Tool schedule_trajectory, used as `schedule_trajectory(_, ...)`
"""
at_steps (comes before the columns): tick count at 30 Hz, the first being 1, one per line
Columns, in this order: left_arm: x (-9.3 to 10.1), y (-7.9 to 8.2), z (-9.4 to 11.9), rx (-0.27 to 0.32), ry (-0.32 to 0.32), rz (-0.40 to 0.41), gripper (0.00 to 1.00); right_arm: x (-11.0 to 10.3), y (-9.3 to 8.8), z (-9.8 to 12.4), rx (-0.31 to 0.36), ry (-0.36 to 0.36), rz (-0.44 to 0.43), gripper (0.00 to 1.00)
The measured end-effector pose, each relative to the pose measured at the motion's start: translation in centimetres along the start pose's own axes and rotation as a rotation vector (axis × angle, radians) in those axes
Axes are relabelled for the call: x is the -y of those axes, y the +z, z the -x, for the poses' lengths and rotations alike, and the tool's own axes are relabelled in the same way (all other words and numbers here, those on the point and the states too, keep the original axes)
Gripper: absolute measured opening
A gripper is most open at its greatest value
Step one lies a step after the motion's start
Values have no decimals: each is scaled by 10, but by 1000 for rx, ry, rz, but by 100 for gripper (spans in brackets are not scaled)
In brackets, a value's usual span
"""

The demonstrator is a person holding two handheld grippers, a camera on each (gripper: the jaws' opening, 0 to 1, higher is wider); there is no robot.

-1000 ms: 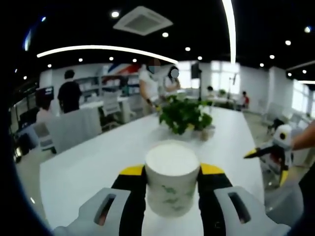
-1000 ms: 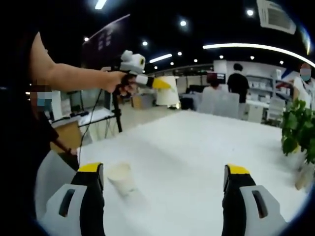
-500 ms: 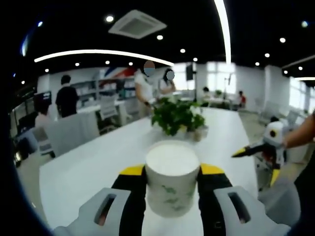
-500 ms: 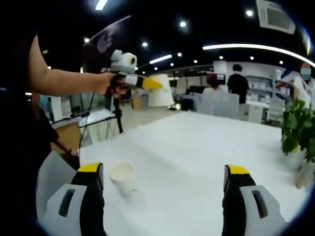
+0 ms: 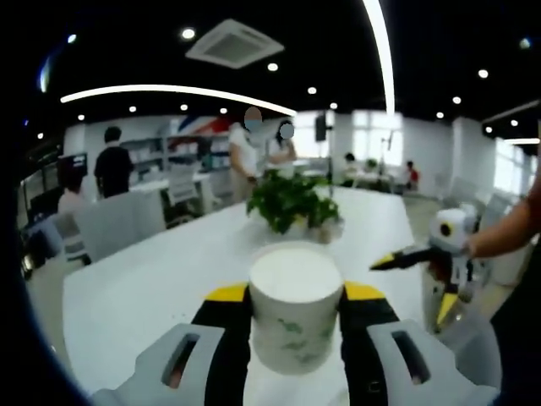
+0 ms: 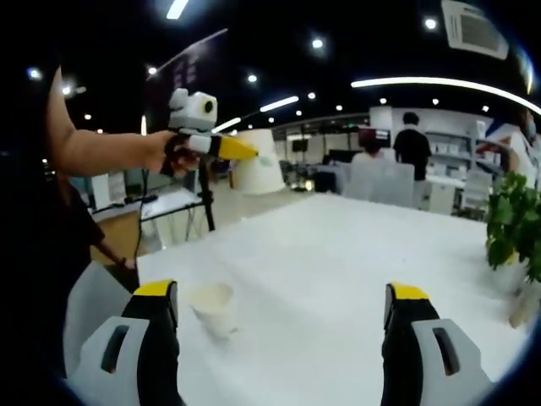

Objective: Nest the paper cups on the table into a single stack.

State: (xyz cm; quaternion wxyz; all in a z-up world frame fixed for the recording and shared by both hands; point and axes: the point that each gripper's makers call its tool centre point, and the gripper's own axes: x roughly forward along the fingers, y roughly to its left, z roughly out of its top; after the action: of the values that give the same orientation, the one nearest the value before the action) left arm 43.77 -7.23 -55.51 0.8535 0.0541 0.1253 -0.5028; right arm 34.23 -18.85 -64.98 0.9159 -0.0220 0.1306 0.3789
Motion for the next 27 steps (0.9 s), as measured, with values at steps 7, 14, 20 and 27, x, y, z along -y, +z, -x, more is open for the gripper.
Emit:
schedule_trajectory(7,26,0,10,11,5,0,40,-1,7,0,16,3,8,100)
schedule_trajectory(14,39,-1,18,22,10,-15,40,-6,12,-1,28,22,7,100)
schedule_trajectory(20,44,-1,27,33,25,-29,40,-7,21,0,53,25,4,100)
schedule_trajectory(27,59,0,32,39,-2,-25,40,-11,18,-1,43,40,3,100)
